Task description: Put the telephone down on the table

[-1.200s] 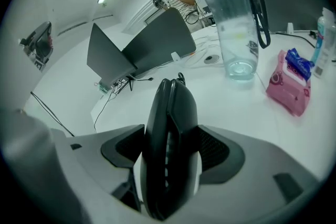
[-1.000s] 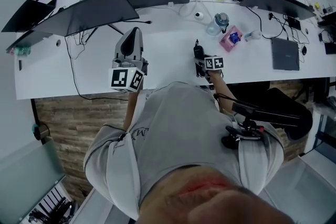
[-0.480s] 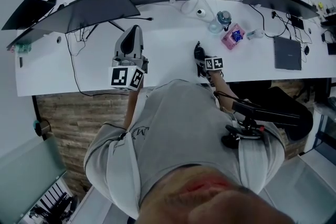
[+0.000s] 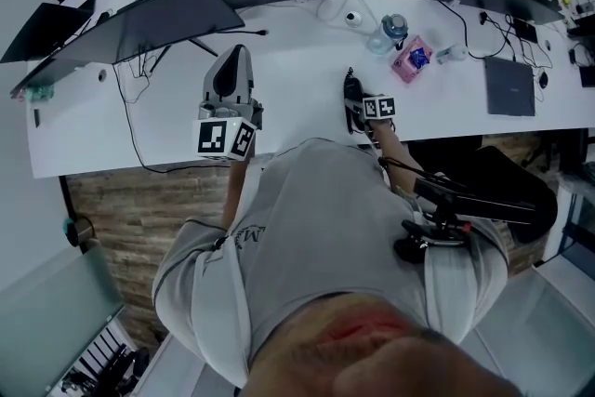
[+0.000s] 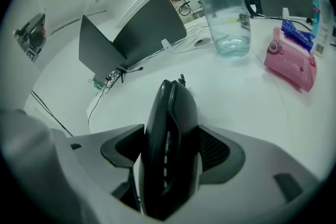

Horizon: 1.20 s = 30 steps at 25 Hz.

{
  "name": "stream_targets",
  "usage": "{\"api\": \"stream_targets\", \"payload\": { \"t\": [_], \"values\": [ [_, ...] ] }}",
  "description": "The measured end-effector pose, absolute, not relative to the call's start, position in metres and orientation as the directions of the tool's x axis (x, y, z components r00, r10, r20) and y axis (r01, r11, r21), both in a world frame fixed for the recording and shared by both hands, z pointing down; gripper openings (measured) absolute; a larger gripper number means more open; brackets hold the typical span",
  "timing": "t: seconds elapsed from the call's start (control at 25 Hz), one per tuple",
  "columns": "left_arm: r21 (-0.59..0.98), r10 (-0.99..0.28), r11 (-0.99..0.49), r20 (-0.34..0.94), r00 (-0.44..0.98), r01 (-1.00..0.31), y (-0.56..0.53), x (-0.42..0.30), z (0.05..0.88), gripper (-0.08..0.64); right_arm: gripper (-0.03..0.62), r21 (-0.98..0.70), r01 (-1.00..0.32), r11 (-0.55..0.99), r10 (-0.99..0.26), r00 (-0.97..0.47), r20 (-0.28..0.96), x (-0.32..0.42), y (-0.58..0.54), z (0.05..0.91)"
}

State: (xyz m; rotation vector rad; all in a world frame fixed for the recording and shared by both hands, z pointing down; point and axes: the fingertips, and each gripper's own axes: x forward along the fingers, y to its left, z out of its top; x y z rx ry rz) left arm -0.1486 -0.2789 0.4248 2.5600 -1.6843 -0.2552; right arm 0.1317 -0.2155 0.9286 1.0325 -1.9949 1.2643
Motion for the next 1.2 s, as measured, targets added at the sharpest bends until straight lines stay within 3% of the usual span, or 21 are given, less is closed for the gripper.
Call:
{"api": "stream_targets", "payload": {
  "t": [0.72,1.2],
  "values": [
    [0.146,-0.916,-0.401,-0.096,0.390,-0.904,-0.281,-0.149,0.425,0.009,0.327,-0.477,-0.842,0.251,-0.227,-0.530,0.817,0.129,-0.213,0.931],
    [0.138,-0.914,-0.406,-0.096,0.395,-0.904,-0.280,-0.147,0.424,0.009,0.331,-0.459,-0.869,0.186,-0.293,-0.495,0.818,0.166,-0.233,0.906]
  ]
}}
